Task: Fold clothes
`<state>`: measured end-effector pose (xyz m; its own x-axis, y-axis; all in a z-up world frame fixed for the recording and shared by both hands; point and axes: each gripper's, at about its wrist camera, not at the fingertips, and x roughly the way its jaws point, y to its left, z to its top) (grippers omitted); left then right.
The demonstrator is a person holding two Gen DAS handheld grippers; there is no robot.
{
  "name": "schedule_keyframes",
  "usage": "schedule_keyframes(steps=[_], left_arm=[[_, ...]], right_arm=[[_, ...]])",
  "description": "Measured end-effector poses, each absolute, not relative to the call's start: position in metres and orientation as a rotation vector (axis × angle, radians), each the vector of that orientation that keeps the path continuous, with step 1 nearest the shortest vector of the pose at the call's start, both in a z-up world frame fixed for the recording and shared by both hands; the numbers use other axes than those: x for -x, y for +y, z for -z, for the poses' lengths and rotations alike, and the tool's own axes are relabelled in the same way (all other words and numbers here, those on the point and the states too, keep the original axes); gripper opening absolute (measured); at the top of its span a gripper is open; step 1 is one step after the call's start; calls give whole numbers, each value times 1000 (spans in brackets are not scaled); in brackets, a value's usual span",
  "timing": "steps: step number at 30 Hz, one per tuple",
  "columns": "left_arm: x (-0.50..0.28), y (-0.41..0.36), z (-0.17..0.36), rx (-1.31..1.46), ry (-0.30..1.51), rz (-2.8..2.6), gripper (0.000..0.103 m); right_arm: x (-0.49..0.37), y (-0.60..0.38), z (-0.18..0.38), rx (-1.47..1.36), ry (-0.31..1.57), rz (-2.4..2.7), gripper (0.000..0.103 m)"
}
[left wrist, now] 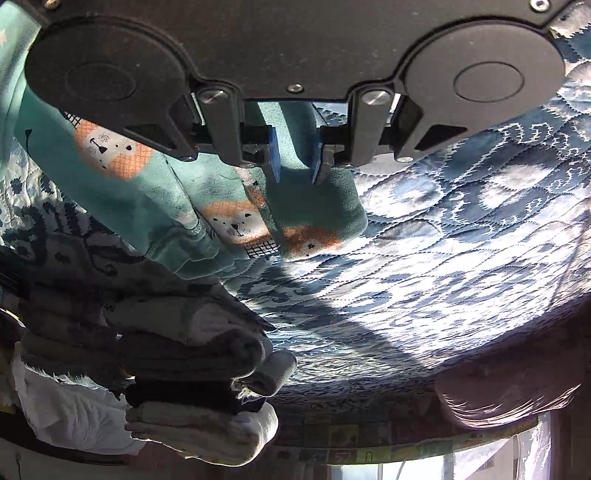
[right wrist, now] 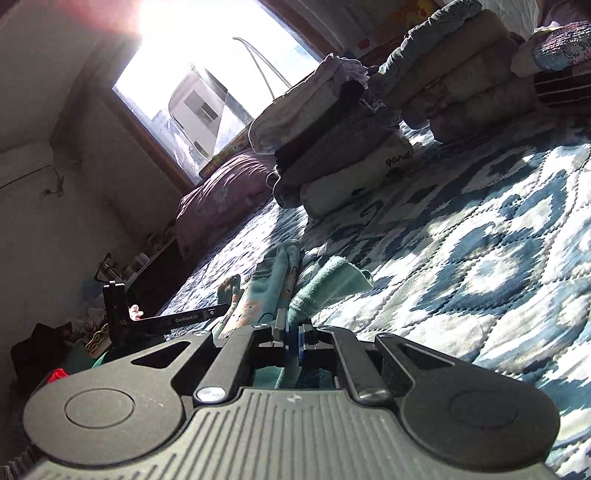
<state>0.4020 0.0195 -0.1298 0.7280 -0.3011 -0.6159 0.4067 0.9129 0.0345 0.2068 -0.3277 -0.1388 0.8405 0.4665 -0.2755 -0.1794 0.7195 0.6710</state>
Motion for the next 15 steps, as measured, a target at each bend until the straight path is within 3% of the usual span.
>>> schedule_keyframes(steps=[9,15], left_arm=[[-424,43,108,-76,601,444,15],[-437,16,129,-210,658,453,14]], right_arm=[[-209,-325,140,-677,469,-388,6],[-213,-326,144,-700,485,-386,6]])
